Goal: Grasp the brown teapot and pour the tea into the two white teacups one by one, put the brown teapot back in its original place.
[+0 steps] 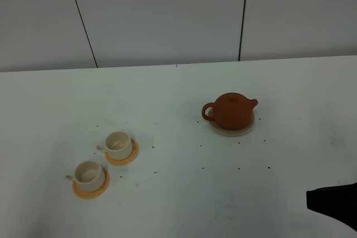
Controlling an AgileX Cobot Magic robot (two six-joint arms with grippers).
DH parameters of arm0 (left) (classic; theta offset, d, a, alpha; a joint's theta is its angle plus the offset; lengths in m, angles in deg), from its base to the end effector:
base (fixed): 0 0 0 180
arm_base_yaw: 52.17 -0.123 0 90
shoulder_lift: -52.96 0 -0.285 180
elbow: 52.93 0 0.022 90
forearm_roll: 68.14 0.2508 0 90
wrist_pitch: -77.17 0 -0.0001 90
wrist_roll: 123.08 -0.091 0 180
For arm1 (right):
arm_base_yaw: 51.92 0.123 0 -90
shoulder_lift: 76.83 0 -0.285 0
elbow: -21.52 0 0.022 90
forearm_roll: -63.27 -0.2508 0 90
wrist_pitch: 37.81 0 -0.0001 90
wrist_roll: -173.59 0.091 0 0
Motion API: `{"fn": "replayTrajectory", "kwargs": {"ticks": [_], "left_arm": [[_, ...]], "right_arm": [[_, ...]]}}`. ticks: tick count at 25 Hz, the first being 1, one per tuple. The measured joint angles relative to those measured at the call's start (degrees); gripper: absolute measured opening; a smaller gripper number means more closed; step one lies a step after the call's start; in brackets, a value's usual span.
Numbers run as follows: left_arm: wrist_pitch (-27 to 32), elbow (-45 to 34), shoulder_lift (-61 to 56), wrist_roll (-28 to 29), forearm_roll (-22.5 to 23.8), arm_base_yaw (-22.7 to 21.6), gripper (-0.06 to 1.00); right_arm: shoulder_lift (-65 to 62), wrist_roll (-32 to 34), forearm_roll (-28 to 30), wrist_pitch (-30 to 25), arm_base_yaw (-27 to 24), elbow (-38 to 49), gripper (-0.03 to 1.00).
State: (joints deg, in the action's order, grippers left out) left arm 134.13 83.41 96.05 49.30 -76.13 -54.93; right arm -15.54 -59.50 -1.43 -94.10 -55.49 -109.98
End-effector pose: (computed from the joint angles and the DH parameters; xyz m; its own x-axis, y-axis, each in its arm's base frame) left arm 0.0952 -0.0060 0.2812 -0.7999 0.0177 -0.5998 0.0669 0.9960 -0.0598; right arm 0.1470 0.0595 0.2612 -0.7641 0.0072 -0.6451 -0.4643 0.6881 0.5576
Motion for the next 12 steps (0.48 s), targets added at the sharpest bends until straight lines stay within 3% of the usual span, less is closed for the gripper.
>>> {"fn": "replayTrajectory", "kwargs": {"ticks": [7, 12], "left_arm": [[7.44, 0.00, -7.15, 5.91, 7.29, 0.00, 0.24], [8.17, -0.21, -16.38, 8.14, 10.48, 0.00, 0.24]], "right_arm": [[0.00, 9.62, 11.29, 0.30, 0.00, -2.86, 0.24], [0.00, 16.14, 18.72, 0.69, 0.00, -4.36, 0.24]]}}
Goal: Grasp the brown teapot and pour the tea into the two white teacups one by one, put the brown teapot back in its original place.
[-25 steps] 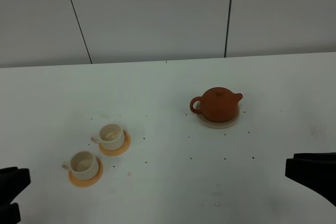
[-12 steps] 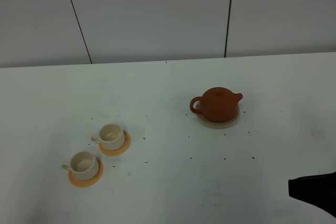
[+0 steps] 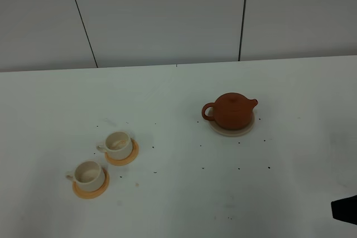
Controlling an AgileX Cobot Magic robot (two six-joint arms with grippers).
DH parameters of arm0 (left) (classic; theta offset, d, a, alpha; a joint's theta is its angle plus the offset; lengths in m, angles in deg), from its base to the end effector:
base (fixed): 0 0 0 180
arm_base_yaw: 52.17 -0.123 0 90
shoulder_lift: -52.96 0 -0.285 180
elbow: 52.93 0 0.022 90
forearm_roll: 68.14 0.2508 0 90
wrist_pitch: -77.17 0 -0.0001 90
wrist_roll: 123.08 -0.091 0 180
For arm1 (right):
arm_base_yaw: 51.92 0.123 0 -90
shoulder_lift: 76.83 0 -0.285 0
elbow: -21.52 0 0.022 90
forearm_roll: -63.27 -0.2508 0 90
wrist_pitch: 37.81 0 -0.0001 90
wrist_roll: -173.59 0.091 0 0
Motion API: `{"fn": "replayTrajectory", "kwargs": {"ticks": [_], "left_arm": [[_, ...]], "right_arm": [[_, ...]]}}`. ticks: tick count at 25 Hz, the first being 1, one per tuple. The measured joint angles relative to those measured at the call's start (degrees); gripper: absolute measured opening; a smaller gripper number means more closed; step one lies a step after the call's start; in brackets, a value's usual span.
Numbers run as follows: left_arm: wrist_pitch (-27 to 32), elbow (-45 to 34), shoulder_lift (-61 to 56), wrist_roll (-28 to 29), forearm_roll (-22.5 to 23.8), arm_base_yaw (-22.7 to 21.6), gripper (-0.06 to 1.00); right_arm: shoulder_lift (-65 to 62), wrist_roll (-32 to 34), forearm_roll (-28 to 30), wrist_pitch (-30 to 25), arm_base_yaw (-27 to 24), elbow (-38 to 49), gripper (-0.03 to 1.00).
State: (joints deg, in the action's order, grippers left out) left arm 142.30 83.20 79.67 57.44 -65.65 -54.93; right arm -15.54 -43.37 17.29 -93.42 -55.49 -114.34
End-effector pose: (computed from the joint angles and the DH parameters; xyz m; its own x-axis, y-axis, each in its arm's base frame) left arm 0.0379 0.0054 0.2901 -0.7154 -0.0253 -0.6983 -0.0690 0.9970 0.0346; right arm 0.1494 0.0448 0.2634 -0.8383 -0.0412 -0.5437 -0.3377 0.8221 0.4584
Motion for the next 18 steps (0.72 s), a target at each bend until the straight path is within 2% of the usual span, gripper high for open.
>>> {"fn": "replayTrajectory", "kwargs": {"ticks": [8, 14, 18], "left_arm": [[-0.22, -2.05, -9.26, 2.70, 0.32, 0.00, 0.24], [-1.43, -2.18, -10.29, 2.74, 0.32, 0.00, 0.24], [-4.39, -3.91, -10.29, 2.74, 0.06, 0.00, 0.24]], "right_arm": [[0.00, 1.02, 0.89, 0.00, 0.00, -0.17, 0.24], [0.00, 1.02, 1.14, -0.47, 0.00, -0.19, 0.24], [0.00, 1.02, 1.18, -0.62, 0.00, -0.19, 0.24]]}}
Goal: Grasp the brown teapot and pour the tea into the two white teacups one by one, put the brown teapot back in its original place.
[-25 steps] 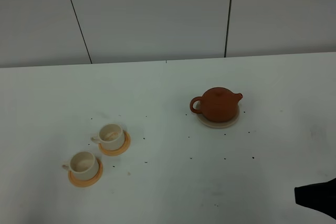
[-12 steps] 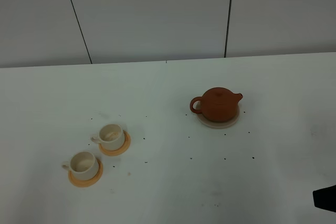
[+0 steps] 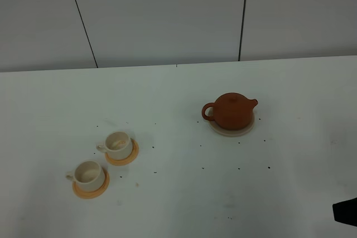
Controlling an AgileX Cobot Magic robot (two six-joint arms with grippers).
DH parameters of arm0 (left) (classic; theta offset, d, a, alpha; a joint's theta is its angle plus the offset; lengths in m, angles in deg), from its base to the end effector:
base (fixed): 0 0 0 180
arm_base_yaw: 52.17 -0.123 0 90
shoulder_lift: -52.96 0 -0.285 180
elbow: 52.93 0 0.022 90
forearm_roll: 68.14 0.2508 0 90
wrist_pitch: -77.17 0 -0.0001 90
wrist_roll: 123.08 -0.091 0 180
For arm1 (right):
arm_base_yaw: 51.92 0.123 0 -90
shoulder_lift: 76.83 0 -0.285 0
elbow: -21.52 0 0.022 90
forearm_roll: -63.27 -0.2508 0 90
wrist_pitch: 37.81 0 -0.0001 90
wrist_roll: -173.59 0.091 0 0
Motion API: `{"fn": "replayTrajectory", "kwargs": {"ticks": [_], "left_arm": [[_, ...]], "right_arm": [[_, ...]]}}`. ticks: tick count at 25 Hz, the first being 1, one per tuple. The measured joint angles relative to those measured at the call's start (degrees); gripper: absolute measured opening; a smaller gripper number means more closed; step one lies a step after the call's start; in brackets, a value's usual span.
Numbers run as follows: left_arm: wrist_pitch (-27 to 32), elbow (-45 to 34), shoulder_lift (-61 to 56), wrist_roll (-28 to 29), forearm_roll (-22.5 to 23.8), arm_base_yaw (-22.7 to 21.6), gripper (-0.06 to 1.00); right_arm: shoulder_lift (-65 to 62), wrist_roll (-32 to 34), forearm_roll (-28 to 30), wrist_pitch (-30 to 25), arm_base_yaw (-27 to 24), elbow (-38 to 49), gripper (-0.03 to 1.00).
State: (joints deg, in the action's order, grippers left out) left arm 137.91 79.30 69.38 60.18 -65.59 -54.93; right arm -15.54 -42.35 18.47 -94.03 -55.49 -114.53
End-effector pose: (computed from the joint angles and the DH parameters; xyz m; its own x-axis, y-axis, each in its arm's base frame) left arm 0.0172 0.0044 0.2804 -0.5684 -0.0625 -0.8204 -0.0999 0.9950 -0.0066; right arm 0.1485 0.0442 0.2632 -0.8465 -0.0467 -0.5303 -0.3308 0.8266 0.4553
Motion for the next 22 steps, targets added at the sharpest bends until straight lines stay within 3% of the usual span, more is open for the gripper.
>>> {"fn": "replayTrajectory", "kwargs": {"ticks": [7, 22], "left_arm": [[-0.74, -0.50, 0.00, -5.31, -4.03, 0.00, 0.24], [-0.97, -0.50, -3.96, -5.50, -4.46, 0.00, 0.24]], "right_arm": [[0.00, 0.00, 0.06, -0.73, 0.00, 0.00, 0.24], [-12.19, -0.80, 1.66, -0.21, 0.00, 0.00, 0.24]]}}
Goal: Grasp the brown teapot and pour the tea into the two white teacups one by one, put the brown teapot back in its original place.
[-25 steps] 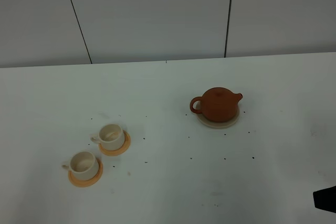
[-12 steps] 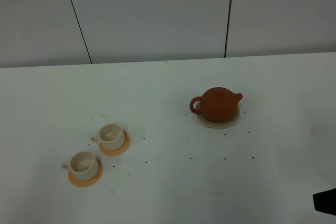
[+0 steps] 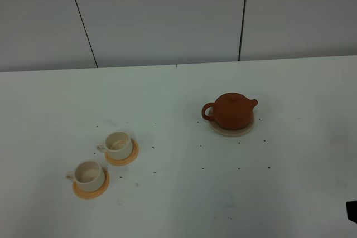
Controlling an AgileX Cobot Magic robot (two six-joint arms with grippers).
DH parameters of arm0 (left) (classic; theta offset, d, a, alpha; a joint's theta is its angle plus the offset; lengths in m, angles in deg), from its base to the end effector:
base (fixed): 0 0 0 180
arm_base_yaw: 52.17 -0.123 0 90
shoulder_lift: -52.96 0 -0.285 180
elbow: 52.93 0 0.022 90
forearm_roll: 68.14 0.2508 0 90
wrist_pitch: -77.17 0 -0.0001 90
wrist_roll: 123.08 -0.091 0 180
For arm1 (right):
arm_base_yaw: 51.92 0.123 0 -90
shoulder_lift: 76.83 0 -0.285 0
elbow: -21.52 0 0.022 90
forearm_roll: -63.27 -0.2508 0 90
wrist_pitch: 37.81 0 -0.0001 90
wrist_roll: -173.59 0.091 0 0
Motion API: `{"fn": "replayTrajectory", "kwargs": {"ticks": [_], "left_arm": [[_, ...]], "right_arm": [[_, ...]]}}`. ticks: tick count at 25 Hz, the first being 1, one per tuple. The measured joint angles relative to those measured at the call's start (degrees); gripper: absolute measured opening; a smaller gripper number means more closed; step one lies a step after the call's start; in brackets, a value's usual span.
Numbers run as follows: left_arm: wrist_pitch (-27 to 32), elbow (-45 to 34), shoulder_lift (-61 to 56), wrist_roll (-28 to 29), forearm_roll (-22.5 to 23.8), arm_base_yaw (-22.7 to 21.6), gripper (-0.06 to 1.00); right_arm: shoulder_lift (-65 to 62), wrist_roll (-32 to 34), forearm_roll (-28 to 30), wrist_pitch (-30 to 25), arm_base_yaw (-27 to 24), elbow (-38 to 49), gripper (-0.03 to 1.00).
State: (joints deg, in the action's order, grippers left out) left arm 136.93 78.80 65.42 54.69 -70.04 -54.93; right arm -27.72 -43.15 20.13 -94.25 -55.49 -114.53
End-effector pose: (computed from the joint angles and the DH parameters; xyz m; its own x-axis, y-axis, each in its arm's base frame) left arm 0.0082 -0.0022 0.2801 -0.5070 -0.0022 -0.8619 -0.0122 0.9999 0.0046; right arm 0.1153 0.0448 0.2891 -0.7129 -0.0894 -0.6956 -0.4300 0.8393 0.3328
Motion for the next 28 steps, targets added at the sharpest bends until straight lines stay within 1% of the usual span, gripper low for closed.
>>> {"fn": "replayTrajectory", "kwargs": {"ticks": [3, 12, 16, 19, 21, 24, 28], "left_arm": [[0.07, 0.00, -4.38, 0.13, 0.24, 0.00, 0.24], [0.02, 0.00, -4.97, 0.22, 0.40, 0.00, 0.24], [0.02, 0.00, -4.98, 0.22, 0.40, 0.00, 0.24], [0.02, 0.00, -5.04, 0.22, 0.40, 0.00, 0.24], [0.02, 0.00, -5.04, 0.22, 0.40, 0.00, 0.24], [0.02, 0.00, -5.04, 0.22, 0.44, 0.00, 0.24], [0.02, 0.00, -5.04, 0.22, 0.44, 0.00, 0.24]], "right_arm": [[-1.40, -0.04, 0.00, 0.19, 0.00, 0.00, 0.24], [-2.76, -0.04, -0.11, 0.55, 0.00, 0.00, 0.24], [-2.80, 0.01, -3.18, 1.84, 0.00, 0.00, 0.24], [-2.80, -0.06, -7.34, 5.13, 0.00, 0.00, 0.24], [-2.74, -1.38, -11.11, 7.70, 0.00, 0.00, 0.24], [-0.69, -6.19, -17.47, 10.22, 0.00, 0.00, 0.24], [7.45, -14.38, -26.76, 11.27, 0.00, 0.00, 0.24]]}}
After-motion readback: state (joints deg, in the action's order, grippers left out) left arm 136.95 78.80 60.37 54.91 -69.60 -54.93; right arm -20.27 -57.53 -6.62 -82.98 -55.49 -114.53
